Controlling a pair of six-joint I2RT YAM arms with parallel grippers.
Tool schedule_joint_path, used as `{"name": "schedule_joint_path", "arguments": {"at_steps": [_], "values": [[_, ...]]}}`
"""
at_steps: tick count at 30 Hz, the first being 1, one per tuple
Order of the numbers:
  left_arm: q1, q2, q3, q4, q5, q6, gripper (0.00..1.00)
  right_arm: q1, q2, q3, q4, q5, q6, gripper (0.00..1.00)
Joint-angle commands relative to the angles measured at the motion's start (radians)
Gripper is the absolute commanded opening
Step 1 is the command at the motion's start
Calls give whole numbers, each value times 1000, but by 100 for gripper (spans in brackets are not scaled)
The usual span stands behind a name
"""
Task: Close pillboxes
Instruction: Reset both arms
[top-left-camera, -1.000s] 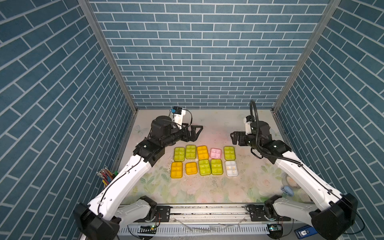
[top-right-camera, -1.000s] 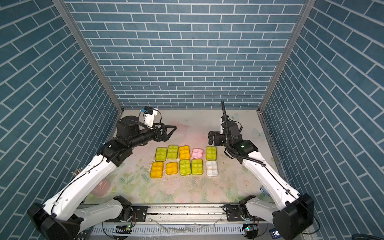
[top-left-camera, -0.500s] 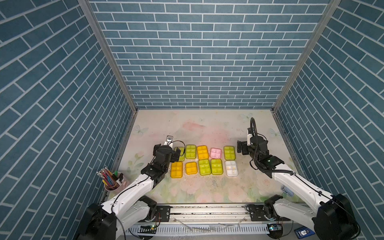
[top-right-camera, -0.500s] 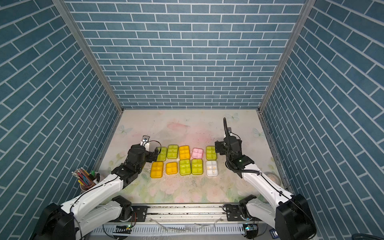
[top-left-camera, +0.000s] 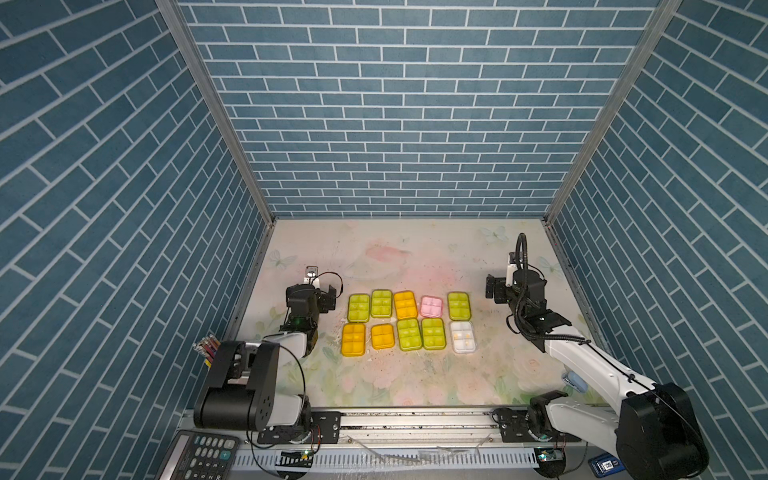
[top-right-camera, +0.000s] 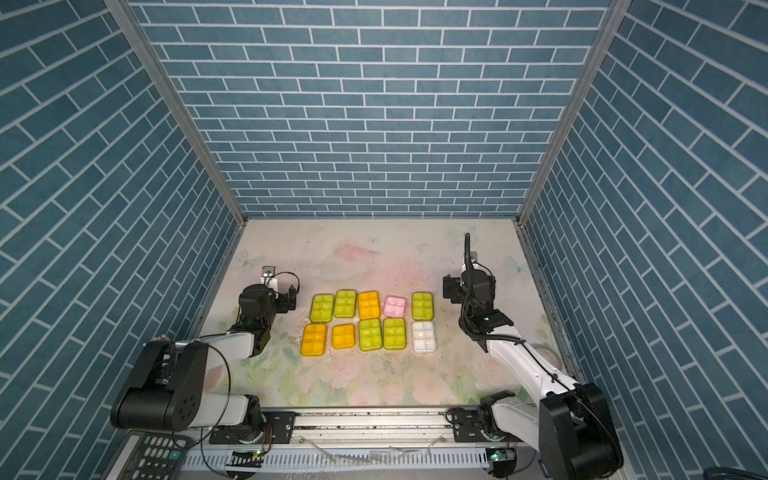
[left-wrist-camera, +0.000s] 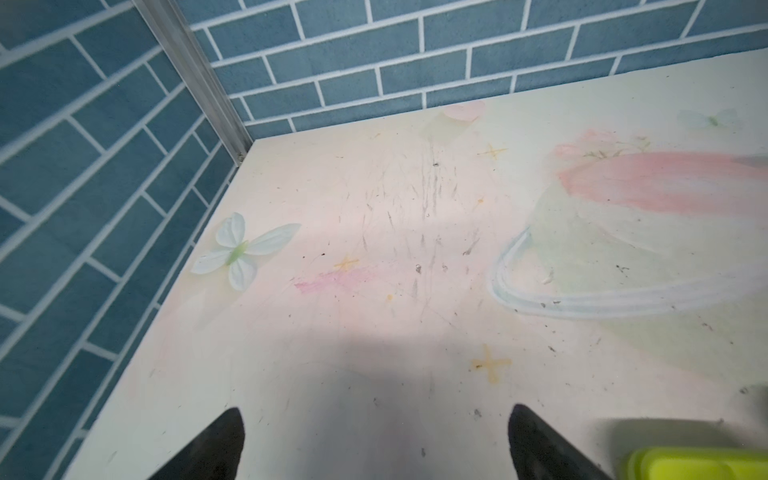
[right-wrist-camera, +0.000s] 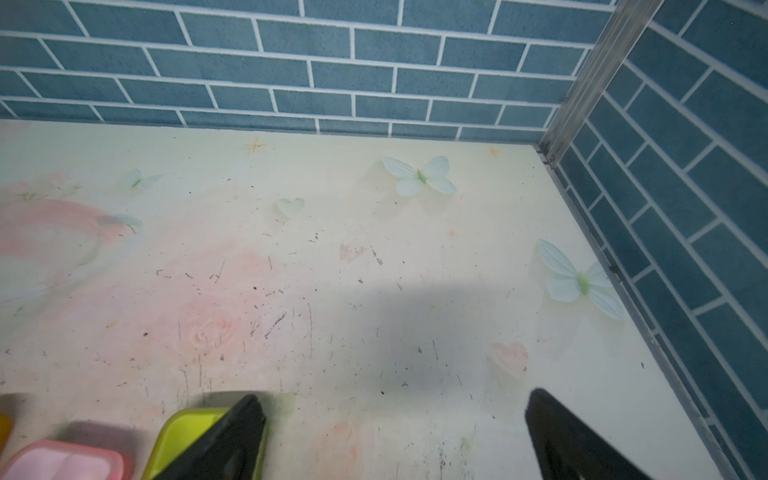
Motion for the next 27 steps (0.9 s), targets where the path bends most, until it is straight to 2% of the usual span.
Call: {"name": "schedule_joint_path", "arguments": {"at_steps": [1, 5, 6, 10, 16, 19, 23, 26, 27], "values": [[29, 78, 12, 127, 76, -25, 100, -30, 5, -45, 77, 17, -75, 99], [29, 64, 39, 73, 82, -23, 100, -68, 29, -66, 122, 51, -92, 99], [29, 85, 34, 117, 78, -23, 100, -77, 35, -72, 139, 58, -96, 99], [29, 76, 31, 96, 83, -23, 100, -117, 87, -108, 229, 52, -105, 99], [29, 79, 31, 101, 85, -21, 100, -159, 182, -207, 523, -22, -127, 99], [29, 79, 31, 103, 84, -21, 100, -168, 211, -207, 547, -50, -136, 99], [29, 82, 30, 109, 82, -21, 100, -193, 252, -249, 705, -58, -179, 99], [28, 81, 32, 108, 83, -21, 100, -217, 355, -282, 880, -46, -168, 99], [29, 80, 31, 109, 83, -21, 100, -222, 339, -288, 863, -31, -149, 99]]}}
